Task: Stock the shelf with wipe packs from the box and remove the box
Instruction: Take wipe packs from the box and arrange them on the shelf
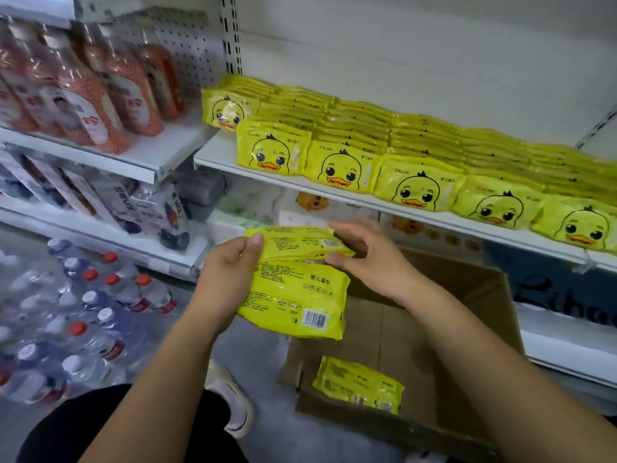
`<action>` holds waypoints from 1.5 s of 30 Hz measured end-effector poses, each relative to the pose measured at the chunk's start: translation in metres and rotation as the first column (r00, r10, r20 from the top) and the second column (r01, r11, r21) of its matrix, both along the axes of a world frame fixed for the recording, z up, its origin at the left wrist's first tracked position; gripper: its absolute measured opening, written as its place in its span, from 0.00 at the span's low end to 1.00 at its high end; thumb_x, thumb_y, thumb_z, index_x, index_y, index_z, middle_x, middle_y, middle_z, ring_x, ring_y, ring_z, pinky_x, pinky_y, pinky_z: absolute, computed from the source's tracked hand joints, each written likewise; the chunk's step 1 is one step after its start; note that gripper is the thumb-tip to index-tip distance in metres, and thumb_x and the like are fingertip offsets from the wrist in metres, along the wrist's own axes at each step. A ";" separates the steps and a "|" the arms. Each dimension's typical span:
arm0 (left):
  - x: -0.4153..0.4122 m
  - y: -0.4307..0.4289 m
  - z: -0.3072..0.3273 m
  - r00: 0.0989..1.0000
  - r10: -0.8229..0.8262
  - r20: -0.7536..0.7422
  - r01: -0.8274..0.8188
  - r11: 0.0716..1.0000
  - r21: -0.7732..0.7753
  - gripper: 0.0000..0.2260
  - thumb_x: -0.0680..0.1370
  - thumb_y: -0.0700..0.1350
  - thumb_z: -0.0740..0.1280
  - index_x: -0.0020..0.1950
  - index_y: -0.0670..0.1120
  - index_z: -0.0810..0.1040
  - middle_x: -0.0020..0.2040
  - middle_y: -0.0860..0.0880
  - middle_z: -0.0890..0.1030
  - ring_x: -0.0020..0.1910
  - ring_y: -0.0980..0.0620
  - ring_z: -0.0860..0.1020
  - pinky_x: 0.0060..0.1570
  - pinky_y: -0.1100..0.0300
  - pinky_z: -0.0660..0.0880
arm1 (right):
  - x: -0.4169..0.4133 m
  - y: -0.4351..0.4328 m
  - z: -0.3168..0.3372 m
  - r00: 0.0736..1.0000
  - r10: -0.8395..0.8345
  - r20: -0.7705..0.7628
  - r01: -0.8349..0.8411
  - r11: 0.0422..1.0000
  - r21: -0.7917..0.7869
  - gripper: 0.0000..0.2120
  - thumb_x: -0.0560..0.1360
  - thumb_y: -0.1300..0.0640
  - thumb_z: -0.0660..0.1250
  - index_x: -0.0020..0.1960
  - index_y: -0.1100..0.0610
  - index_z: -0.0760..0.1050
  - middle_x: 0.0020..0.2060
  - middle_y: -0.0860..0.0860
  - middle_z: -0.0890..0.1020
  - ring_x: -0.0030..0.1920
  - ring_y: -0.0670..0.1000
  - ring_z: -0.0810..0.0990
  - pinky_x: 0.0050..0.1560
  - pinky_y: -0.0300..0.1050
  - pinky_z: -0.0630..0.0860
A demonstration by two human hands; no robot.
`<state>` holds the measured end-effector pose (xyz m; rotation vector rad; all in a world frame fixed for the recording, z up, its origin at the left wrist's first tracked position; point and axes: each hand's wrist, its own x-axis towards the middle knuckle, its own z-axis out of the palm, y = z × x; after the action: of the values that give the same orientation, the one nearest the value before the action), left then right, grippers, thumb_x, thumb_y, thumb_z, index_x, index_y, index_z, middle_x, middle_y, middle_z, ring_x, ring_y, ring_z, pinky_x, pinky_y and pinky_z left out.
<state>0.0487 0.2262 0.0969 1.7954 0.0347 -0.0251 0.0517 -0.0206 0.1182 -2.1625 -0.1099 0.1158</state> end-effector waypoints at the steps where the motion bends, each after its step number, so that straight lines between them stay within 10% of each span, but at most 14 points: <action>1: 0.009 0.005 0.000 1.000 -0.024 -0.010 0.024 1.000 -0.019 0.36 0.76 0.70 0.61 0.47 0.33 0.74 0.37 0.43 0.74 0.36 0.49 0.70 0.36 0.52 0.69 | 0.011 0.007 0.000 0.999 0.033 -0.016 -0.033 0.999 -0.006 0.27 0.65 0.40 0.75 0.63 0.33 0.75 0.76 0.49 0.64 0.76 0.48 0.63 0.78 0.46 0.59; 8: 0.065 0.031 -0.008 0.998 -0.062 -0.027 0.057 0.987 -0.152 0.28 0.74 0.69 0.65 0.51 0.43 0.83 0.47 0.33 0.84 0.47 0.31 0.83 0.49 0.31 0.78 | 0.088 0.049 -0.015 0.981 0.186 -0.051 -0.172 0.963 0.209 0.17 0.73 0.55 0.72 0.61 0.48 0.80 0.65 0.45 0.78 0.64 0.34 0.75 0.68 0.33 0.69; 11: 0.092 0.036 -0.012 0.996 -0.086 0.008 0.087 0.988 -0.126 0.25 0.78 0.67 0.64 0.51 0.46 0.84 0.45 0.31 0.81 0.40 0.44 0.80 0.43 0.40 0.78 | 0.113 0.060 -0.027 0.993 0.097 -0.066 -0.074 0.954 0.289 0.10 0.79 0.61 0.68 0.58 0.51 0.82 0.54 0.41 0.84 0.55 0.36 0.81 0.55 0.31 0.76; 14: 0.118 0.037 -0.012 0.994 -0.110 -0.004 0.109 0.989 -0.105 0.16 0.81 0.58 0.64 0.51 0.48 0.84 0.48 0.56 0.87 0.50 0.58 0.83 0.49 0.61 0.74 | 0.135 0.074 -0.035 0.979 -0.114 -0.172 0.181 0.874 0.450 0.09 0.76 0.51 0.68 0.52 0.50 0.84 0.46 0.47 0.88 0.46 0.44 0.85 0.48 0.43 0.82; 23: 0.169 0.063 -0.025 0.998 -0.015 -0.054 0.028 0.968 0.250 0.15 0.77 0.59 0.70 0.60 0.53 0.79 0.47 0.64 0.79 0.48 0.64 0.78 0.42 0.69 0.69 | 0.181 0.086 -0.031 0.853 0.078 -0.517 0.387 0.570 0.725 0.20 0.81 0.43 0.56 0.65 0.52 0.76 0.59 0.57 0.84 0.57 0.62 0.84 0.49 0.58 0.84; 34: 0.193 0.063 -0.024 0.987 0.023 -0.158 -0.031 0.998 -0.051 0.08 0.77 0.54 0.73 0.48 0.51 0.85 0.45 0.53 0.86 0.43 0.55 0.85 0.48 0.55 0.79 | 0.215 0.112 -0.003 0.905 0.070 -0.420 0.016 0.980 0.197 0.32 0.69 0.29 0.66 0.67 0.45 0.76 0.62 0.45 0.82 0.58 0.51 0.83 0.41 0.51 0.85; 37: 0.198 0.074 -0.020 0.984 0.051 -0.169 -0.067 0.994 -0.089 0.10 0.77 0.56 0.72 0.45 0.50 0.85 0.40 0.56 0.85 0.37 0.60 0.83 0.42 0.58 0.76 | 0.229 0.127 0.014 0.951 0.153 -0.270 -0.164 0.986 -0.019 0.13 0.76 0.44 0.71 0.59 0.46 0.77 0.50 0.44 0.85 0.45 0.46 0.85 0.33 0.47 0.82; 45: 0.217 0.124 -0.015 0.879 0.454 -0.144 -0.467 0.881 -0.073 0.15 0.78 0.63 0.67 0.47 0.52 0.82 0.40 0.57 0.79 0.41 0.62 0.76 0.37 0.65 0.69 | 0.312 0.184 0.051 0.983 0.171 -0.063 -0.181 0.952 -0.245 0.22 0.76 0.42 0.71 0.64 0.53 0.75 0.56 0.51 0.84 0.37 0.56 0.86 0.30 0.51 0.81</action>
<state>0.2657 0.3502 0.0819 1.6374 0.5419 0.2023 0.3635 0.1635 0.1695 -2.3982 -0.2788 0.2902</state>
